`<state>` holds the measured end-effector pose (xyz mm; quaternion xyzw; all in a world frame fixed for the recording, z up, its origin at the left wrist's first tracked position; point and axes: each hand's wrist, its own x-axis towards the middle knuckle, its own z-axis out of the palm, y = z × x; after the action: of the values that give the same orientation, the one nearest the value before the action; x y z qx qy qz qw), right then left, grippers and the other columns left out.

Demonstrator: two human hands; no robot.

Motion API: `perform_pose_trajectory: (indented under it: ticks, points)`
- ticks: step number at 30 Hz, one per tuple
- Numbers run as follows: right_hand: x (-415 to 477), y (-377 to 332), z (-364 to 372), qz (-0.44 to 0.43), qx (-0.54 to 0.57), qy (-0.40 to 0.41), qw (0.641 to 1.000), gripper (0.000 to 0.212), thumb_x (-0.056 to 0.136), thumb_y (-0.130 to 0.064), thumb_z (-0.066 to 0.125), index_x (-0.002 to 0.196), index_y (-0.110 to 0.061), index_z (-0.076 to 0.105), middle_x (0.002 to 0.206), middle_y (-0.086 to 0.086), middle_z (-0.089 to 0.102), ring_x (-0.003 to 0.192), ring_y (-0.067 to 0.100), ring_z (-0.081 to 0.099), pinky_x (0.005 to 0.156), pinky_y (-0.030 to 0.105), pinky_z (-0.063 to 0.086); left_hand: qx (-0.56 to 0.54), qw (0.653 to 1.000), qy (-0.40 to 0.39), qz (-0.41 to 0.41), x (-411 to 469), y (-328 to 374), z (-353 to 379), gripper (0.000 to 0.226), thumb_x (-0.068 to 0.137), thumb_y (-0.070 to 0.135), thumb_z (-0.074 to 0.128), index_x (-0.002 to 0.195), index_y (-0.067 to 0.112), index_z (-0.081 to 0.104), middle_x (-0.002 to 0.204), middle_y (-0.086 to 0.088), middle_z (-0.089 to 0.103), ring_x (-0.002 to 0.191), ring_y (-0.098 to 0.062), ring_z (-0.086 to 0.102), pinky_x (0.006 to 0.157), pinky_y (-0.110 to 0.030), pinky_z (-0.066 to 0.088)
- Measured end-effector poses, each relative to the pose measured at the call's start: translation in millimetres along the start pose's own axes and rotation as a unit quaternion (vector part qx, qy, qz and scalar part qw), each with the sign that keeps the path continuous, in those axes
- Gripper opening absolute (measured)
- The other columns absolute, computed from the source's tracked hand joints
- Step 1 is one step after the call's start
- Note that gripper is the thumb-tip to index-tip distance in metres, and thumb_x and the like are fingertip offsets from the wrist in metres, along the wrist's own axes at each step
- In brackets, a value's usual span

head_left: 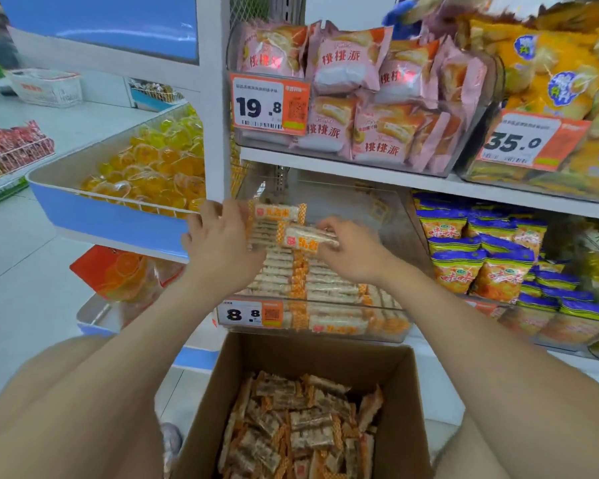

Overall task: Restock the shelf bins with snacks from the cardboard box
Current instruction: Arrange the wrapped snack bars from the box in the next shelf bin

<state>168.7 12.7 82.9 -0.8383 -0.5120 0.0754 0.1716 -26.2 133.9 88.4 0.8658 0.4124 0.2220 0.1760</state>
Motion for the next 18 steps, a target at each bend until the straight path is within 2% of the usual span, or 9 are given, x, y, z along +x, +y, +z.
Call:
perform_pose_trajectory:
  ticks: [2,5,7,10,13,16,18]
  points:
    - [24,2,11,0.003,-0.032,0.014,0.999,0.049,0.103,-0.031,0.053,0.150,-0.022,0.046,0.150,0.007,0.055,0.139,0.036,0.044,0.108,0.051,0.043,0.059,0.998,-0.004,0.008,12,-4,3,0.057,0.087,0.029,0.069,0.137,0.015,0.045,0.135,-0.016,0.038,0.127,-0.043,0.036,0.103,-0.054,0.037]
    - [60,1,27,-0.014,-0.045,0.034,0.998,0.048,0.102,-0.027,0.052,0.148,-0.022,0.042,0.147,0.010,0.056,0.133,0.038,0.043,0.105,0.055,0.044,0.061,0.997,-0.033,0.030,23,-11,12,0.063,0.086,0.028,0.069,0.140,0.014,0.040,0.131,-0.016,0.032,0.118,-0.042,0.037,0.100,-0.051,0.041]
    - [81,3,38,-0.023,-0.060,0.046,0.997,0.047,0.103,-0.023,0.051,0.149,-0.018,0.043,0.146,0.013,0.056,0.130,0.039,0.045,0.104,0.053,0.044,0.080,0.995,-0.029,0.047,21,-13,20,0.073,0.080,0.025,0.071,0.145,0.017,0.037,0.127,-0.014,0.029,0.111,-0.040,0.037,0.089,-0.047,0.044]
    - [105,1,53,-0.047,-0.067,0.037,0.996,0.048,0.103,-0.016,0.052,0.150,-0.016,0.046,0.148,0.015,0.049,0.133,0.039,0.042,0.111,0.050,0.040,0.194,0.979,0.015,0.062,11,-12,34,0.073,0.073,0.030,0.073,0.139,0.015,0.044,0.126,-0.015,0.033,0.108,-0.038,0.041,0.076,-0.041,0.035]
    - [117,-3,66,-0.043,-0.028,0.047,0.998,0.051,0.102,-0.012,0.055,0.152,-0.022,0.049,0.142,0.015,0.042,0.133,0.039,0.042,0.116,0.045,0.039,0.264,0.961,0.041,0.071,7,-11,40,0.062,0.074,0.039,0.072,0.125,0.013,0.050,0.128,-0.017,0.037,0.110,-0.039,0.043,0.079,-0.042,0.035]
    - [120,-7,74,-0.021,-0.029,0.094,0.995,0.052,0.101,-0.013,0.057,0.150,-0.029,0.055,0.134,0.014,0.040,0.125,0.041,0.043,0.112,0.046,0.042,0.268,0.960,0.031,0.080,4,-7,45,0.058,0.082,0.048,0.066,0.125,0.014,0.048,0.137,-0.016,0.032,0.117,-0.039,0.039,0.088,-0.045,0.038]
    - [117,-16,78,0.000,-0.023,0.111,0.994,0.056,0.099,-0.004,0.056,0.149,-0.029,0.058,0.136,0.016,0.038,0.123,0.043,0.044,0.109,0.044,0.042,0.262,0.962,0.021,0.077,1,-5,47,0.055,0.084,0.051,0.063,0.125,0.017,0.048,0.141,-0.013,0.031,0.121,-0.038,0.037,0.091,-0.045,0.038]
